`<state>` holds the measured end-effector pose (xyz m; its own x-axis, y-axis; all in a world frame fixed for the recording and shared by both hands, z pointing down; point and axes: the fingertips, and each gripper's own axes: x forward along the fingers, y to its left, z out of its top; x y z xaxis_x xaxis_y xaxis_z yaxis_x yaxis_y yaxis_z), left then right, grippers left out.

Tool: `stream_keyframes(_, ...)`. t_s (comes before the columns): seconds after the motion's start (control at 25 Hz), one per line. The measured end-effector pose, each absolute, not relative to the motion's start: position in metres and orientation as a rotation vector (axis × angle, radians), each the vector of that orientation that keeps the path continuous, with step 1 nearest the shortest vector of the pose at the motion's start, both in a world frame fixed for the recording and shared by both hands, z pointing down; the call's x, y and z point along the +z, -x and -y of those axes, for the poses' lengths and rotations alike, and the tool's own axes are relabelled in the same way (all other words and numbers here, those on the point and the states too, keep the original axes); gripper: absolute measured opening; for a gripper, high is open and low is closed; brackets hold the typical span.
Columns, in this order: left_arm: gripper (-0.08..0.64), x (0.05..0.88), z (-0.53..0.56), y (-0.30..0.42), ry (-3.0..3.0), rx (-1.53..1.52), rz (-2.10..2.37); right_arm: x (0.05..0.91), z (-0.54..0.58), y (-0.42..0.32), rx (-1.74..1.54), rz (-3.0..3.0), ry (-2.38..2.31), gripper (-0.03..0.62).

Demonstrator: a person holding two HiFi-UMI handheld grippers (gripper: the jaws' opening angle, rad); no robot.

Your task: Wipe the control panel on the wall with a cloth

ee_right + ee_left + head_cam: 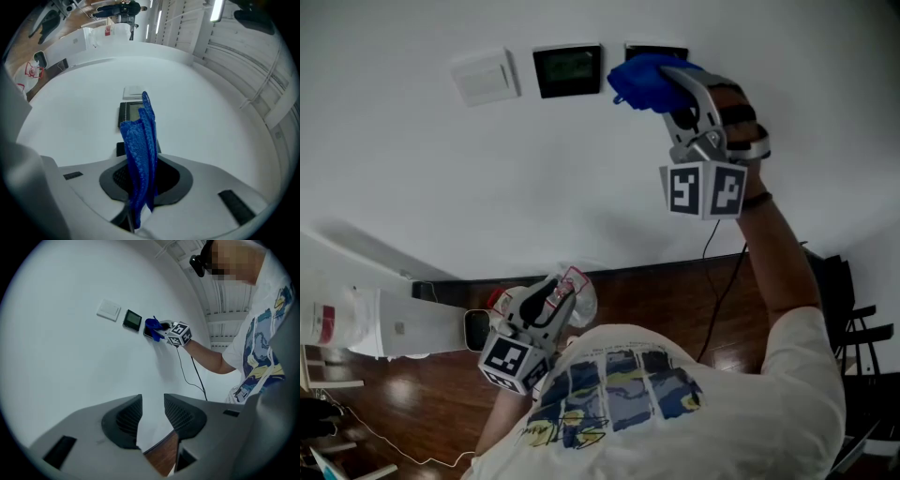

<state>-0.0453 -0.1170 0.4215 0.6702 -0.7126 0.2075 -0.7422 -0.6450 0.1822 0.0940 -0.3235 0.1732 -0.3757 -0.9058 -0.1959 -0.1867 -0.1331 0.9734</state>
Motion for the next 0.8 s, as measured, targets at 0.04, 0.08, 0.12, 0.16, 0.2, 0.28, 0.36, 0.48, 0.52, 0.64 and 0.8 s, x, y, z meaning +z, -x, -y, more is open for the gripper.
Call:
stream_keyframes(0.04, 0.147, 0.423, 0.116, 0.047, -2.626, 0.17, 1.174, 0.181, 0.323, -0.094, -1.552, 1.55, -1.231, 0.083)
stream_keyframes(0.08, 0.147, 0.425, 0.114, 0.048, -2.622, 0.173, 1.177, 0.19, 0.323, -0.093, -1.546, 1.554, -1.222, 0.083)
stream_keyframes(0.12, 0.147, 0.427, 0.114, 0.049, -2.621, 0.179, 1.179, 0.197, 0.324, -0.093, -1.542, 1.557, -1.214, 0.083)
stream_keyframes(0.16, 0.147, 0.427, 0.113, 0.049, -2.623, 0.182, 1.181, 0.204, 0.325, -0.094, -1.54, 1.558, -1.208, 0.083)
stream_keyframes(0.2, 0.147, 0.427, 0.113, 0.049, -2.625, 0.181, 1.182, 0.21, 0.326, -0.094, -1.538, 1.559, -1.203, 0.083)
stream_keyframes(0.28, 0.147, 0.426, 0.111, 0.048, -2.626, 0.174, 1.181, 0.22, 0.326, -0.094, -1.532, 1.569, -1.199, 0.083)
stream_keyframes(0.36, 0.147, 0.426, 0.109, 0.047, -2.631, 0.174, 1.173, 0.225, 0.325, -0.094, -1.524, 1.586, -1.199, 0.083)
stream_keyframes(0.48, 0.147, 0.43, 0.107, 0.048, -2.64, 0.192, 1.17, 0.232, 0.326, -0.093, -1.519, 1.597, -1.195, 0.083)
stream_keyframes(0.52, 0.147, 0.43, 0.106, 0.049, -2.635, 0.193, 1.172, 0.236, 0.327, -0.092, -1.516, 1.597, -1.189, 0.083)
stream_keyframes(0.64, 0.147, 0.43, 0.106, 0.052, -2.617, 0.18, 1.177, 0.25, 0.333, -0.091, -1.499, 1.593, -1.166, 0.083)
stream_keyframes(0.8, 0.147, 0.434, 0.106, 0.053, -2.601, 0.185, 1.171, 0.265, 0.342, -0.093, -1.48, 1.592, -1.154, 0.083)
